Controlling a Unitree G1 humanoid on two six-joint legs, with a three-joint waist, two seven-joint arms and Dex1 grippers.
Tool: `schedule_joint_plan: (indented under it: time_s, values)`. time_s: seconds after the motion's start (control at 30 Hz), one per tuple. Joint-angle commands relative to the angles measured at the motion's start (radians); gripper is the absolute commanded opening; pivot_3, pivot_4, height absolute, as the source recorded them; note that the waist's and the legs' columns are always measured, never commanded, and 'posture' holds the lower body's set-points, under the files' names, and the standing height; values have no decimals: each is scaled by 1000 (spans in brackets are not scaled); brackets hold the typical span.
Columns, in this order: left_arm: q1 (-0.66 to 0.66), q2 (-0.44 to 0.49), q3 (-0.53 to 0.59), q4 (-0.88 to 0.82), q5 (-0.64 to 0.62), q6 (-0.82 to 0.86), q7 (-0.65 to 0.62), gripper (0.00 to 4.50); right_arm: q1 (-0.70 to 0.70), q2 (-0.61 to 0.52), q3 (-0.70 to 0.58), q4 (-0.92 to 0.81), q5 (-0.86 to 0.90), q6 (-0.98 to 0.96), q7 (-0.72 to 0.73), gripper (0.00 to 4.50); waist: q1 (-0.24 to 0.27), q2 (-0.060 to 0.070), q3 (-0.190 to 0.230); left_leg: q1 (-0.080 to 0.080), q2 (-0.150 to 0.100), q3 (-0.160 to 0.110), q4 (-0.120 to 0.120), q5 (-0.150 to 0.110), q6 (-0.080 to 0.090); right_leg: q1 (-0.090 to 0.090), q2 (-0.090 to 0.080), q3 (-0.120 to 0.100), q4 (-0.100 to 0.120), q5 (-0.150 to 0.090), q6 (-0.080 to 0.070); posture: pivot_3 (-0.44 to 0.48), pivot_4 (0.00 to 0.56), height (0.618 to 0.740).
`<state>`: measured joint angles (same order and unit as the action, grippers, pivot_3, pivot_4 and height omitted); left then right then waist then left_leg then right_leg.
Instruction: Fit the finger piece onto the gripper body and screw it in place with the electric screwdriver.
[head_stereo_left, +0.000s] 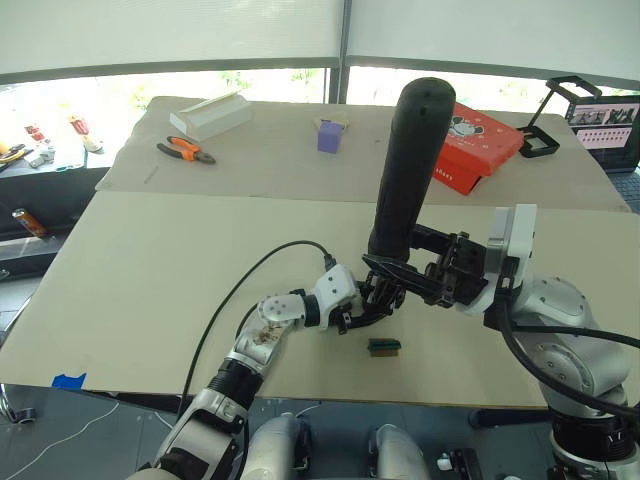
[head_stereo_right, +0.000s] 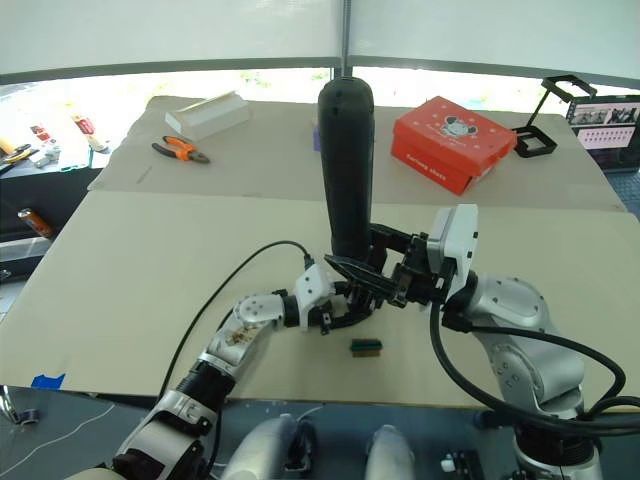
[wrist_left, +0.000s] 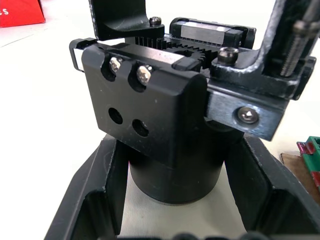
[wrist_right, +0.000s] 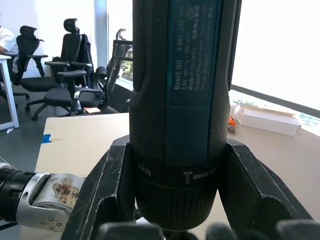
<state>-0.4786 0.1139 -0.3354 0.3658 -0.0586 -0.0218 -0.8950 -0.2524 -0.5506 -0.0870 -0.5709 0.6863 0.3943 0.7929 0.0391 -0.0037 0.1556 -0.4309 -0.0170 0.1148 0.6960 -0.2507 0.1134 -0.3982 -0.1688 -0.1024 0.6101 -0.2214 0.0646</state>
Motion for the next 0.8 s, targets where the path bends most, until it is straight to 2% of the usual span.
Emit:
schedule_joint_plan:
  time_s: [0.03, 0.8]
  values:
    - [24, 2, -29, 0, 11, 20, -14, 2280, 4, 8, -2, -26, -3, -32, -3, 1936, 0, 0, 0, 0, 0, 0, 0, 0, 0, 0, 0, 0, 0, 0, 0, 0, 150, 740]
    - [25, 4, -31, -1, 10, 25, -16, 2280, 35, 33, 15, 3, -27, -29, -40, 1936, -1, 0, 0, 0, 0, 0, 0, 0, 0, 0, 0, 0, 0, 0, 0, 0, 150, 740]
